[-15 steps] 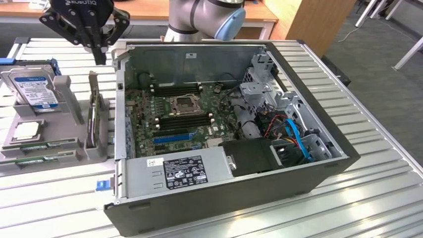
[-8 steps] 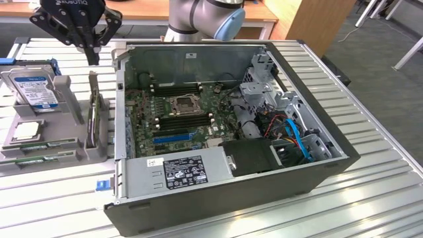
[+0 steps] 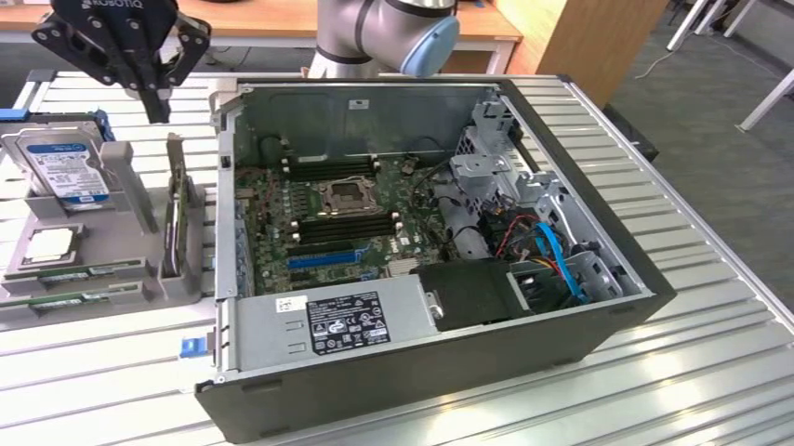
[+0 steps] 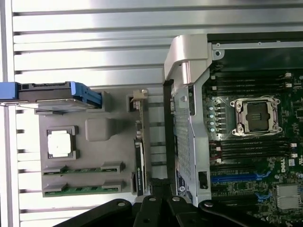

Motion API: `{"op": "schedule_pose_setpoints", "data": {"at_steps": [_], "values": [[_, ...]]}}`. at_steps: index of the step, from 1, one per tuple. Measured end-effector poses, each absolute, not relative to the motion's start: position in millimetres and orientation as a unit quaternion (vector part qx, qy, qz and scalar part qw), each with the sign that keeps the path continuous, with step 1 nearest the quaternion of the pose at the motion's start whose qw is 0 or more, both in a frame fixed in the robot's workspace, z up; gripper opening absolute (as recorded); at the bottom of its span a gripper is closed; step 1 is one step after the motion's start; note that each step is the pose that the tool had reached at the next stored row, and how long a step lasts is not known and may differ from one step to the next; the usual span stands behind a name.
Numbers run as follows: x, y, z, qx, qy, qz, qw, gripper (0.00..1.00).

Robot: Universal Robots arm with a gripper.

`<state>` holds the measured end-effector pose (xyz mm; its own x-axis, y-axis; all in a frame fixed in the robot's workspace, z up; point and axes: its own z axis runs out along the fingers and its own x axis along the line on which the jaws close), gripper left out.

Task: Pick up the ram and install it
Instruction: 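Reach for the ram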

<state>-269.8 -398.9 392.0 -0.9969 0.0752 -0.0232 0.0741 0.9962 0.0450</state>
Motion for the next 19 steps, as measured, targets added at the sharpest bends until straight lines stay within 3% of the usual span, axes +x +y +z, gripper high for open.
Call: {"op": "schedule_pose_setpoints", "data": {"at_steps": [19], "values": [[-298,-399,391,0.037,0.999,0.022,0.012,0.10]]}}
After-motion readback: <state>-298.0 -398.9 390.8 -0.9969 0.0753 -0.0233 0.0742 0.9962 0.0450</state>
